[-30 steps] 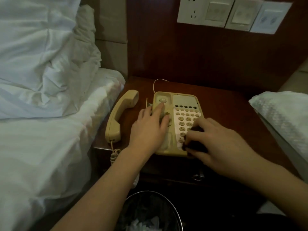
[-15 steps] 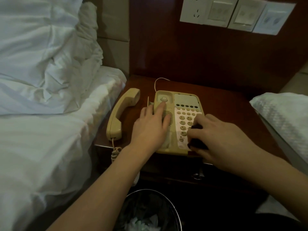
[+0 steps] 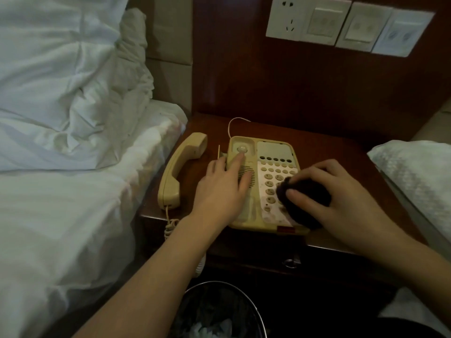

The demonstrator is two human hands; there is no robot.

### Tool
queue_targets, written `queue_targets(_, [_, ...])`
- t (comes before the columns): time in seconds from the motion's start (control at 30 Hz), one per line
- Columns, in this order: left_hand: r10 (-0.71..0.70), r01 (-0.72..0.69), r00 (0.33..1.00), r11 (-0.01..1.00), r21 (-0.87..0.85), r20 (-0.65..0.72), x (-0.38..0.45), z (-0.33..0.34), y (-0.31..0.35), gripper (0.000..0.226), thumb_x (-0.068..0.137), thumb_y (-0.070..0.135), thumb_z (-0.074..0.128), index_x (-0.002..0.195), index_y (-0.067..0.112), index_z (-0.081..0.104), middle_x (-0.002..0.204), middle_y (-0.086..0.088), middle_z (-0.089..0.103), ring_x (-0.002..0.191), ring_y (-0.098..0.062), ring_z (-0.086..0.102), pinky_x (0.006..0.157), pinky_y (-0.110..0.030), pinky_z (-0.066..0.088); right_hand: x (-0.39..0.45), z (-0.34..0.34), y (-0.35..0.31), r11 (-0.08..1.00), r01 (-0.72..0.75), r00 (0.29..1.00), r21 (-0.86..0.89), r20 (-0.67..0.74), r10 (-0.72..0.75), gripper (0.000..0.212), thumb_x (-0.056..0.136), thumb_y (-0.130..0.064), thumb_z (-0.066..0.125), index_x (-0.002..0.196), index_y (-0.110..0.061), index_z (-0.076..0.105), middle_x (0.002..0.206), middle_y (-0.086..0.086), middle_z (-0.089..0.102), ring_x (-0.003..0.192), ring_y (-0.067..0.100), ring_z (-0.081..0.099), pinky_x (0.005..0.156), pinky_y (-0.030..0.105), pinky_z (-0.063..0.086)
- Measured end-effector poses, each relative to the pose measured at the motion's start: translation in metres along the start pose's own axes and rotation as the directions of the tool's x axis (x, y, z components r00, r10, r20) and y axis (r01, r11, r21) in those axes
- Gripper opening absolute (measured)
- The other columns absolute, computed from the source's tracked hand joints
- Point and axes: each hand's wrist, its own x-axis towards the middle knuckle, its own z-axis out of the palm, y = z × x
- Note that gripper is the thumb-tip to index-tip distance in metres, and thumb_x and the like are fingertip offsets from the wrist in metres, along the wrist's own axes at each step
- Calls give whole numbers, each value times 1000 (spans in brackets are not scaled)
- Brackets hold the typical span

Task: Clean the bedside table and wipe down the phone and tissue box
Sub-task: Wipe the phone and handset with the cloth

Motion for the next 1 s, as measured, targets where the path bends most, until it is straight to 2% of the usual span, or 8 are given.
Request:
queue_targets(0.1, [7, -7, 1000, 1000, -17, -5, -1, 0, -1, 55, 107, 49, 32, 159, 36, 18, 162, -2, 29, 150, -19, 22, 113, -42, 33, 1, 15, -1, 989, 122, 980, -83, 170, -107, 48, 90, -55, 50, 136, -49, 36, 146, -15, 20, 130, 8, 29, 107, 33, 44])
queue_targets(0.23, [6, -6, 1000, 1000, -7, -9, 0, 2, -1, 55, 107, 48, 32, 159, 35, 19, 161, -2, 29, 149, -19, 23, 112, -42, 34, 3, 9, 1, 954, 178, 957, -242, 269, -110, 48, 92, -56, 49, 138, -52, 32, 142, -16, 22, 123, 6, 35, 101, 24, 43])
queue_targets(0.33, [12, -12, 1000, 1000, 26, -8, 1, 4, -1, 55, 108, 46, 30, 160, 34, 16, 160, -5, 29, 147, -21, 24, 109, -43, 36, 7, 15, -7, 964, 128, 979, -233, 187, -85, 46, 90, -59, 52, 132, -46, 43, 134, -14, 31, 115, 7, 43, 91, 19, 45])
queue_targets(0.43, [10, -10, 1000, 999, 38, 0, 2, 5, -1, 55, 108, 45, 28, 160, 33, 13, 160, -6, 28, 147, -22, 23, 109, -44, 36, 12, 33, -18, 981, -17, 999, -192, 30, 23, 44, 89, -59, 56, 129, -40, 49, 130, -10, 37, 113, 11, 48, 88, 27, 50])
queue_targets(0.57, [-5, 5, 1000, 1000, 30, 6, 3, 5, -1, 55, 108, 47, 28, 160, 34, 13, 162, -5, 26, 149, -21, 21, 111, -44, 34, 8, 51, -26, 975, -169, 978, -145, -149, 148, 40, 91, -56, 56, 125, -36, 48, 127, -5, 38, 105, 15, 52, 75, 26, 50])
queue_targets(0.73, [-9, 9, 1000, 1000, 6, 20, 0, 3, 0, 55, 108, 47, 28, 160, 35, 14, 164, -4, 25, 151, -21, 19, 113, -45, 32, 4, 61, -29, 967, -236, 951, -94, -226, 210, 36, 91, -51, 57, 122, -33, 50, 125, -4, 40, 99, 15, 53, 73, 28, 54])
queue_targets(0.87, [4, -4, 1000, 1000, -5, 12, 2, 2, -2, 55, 108, 47, 29, 160, 34, 15, 164, -4, 25, 151, -21, 19, 112, -44, 33, 17, 67, -30, 962, -270, 918, -44, -314, 243, 37, 91, -45, 61, 122, -29, 52, 127, -1, 42, 108, 18, 53, 74, 31, 54])
queue_targets(1.0, [10, -10, 1000, 1000, -4, 29, 0, 3, -1, 55, 108, 46, 29, 160, 33, 15, 163, -5, 25, 150, -21, 19, 112, -43, 33, -5, 73, -33, 961, -276, 920, -29, -298, 255, 38, 90, -45, 61, 123, -33, 50, 126, -5, 38, 112, 15, 49, 73, 31, 55])
